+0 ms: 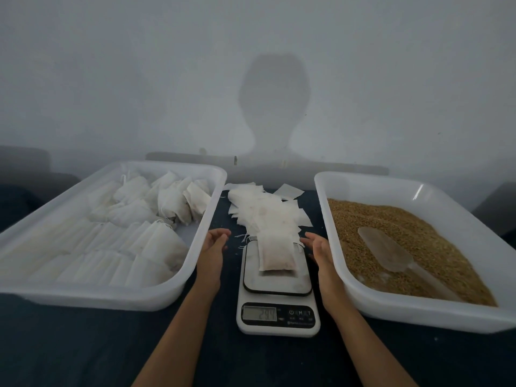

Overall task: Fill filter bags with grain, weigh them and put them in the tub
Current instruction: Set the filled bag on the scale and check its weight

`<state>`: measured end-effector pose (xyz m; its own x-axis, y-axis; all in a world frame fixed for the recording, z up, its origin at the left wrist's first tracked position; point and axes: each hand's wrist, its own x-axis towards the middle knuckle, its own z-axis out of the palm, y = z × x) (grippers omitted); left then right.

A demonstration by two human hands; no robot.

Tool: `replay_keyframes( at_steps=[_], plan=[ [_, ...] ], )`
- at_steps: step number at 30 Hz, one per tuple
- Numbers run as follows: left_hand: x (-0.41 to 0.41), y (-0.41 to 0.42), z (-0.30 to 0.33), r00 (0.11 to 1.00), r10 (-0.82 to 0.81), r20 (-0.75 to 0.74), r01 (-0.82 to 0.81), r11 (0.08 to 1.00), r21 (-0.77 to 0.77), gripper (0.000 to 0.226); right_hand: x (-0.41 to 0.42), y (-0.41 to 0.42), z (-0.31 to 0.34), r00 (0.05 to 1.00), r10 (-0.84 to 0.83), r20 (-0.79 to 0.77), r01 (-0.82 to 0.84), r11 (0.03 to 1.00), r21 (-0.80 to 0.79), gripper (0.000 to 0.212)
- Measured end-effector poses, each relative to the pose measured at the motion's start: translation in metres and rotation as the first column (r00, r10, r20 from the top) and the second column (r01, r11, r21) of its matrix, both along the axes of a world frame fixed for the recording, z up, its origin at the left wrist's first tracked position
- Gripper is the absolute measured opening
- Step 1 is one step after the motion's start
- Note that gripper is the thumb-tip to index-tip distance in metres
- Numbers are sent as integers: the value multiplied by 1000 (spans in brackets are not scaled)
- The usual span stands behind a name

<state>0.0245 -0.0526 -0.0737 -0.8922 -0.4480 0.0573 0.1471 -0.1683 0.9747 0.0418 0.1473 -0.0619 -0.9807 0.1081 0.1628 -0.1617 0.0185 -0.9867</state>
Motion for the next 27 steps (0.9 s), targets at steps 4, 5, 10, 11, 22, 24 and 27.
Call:
replay_keyframes(
  at_steps=[4, 5, 10, 11, 22, 24, 27],
  plan=[
    [-1, 1, -1, 1000, -28, 5, 29, 992, -120, 15, -2, 2, -7, 1000, 18, -22, -18, 1000, -7, 34],
    [-1, 2, 0, 998, -59, -3, 57, 979, -197, 14, -3, 2, -8, 999, 39, -32, -39, 999, 16, 32],
    [-11, 18, 16, 951, -309, -3, 260, 803, -536, 14, -15, -5, -9, 994, 78, -73, -64, 982, 180, 29],
    [-15, 23, 20, 940, -337, 46, 299, 755, -583, 15, -18, -7, -9, 995, 73, -72, -57, 977, 204, 28],
    [-22, 36, 40, 915, -302, 268, 400, 586, -704, 19, -20, -12, 1, 991, 45, -124, 11, 909, 416, 32],
    [-17, 34, 44, 924, -287, 252, 378, 582, -720, 24, -14, -15, 3, 988, 60, -140, 4, 910, 416, 33],
    [-5, 33, 60, 946, -274, 173, 292, 489, -822, 14, -2, -19, 11, 983, 94, -159, -34, 938, 345, 34]
  ],
)
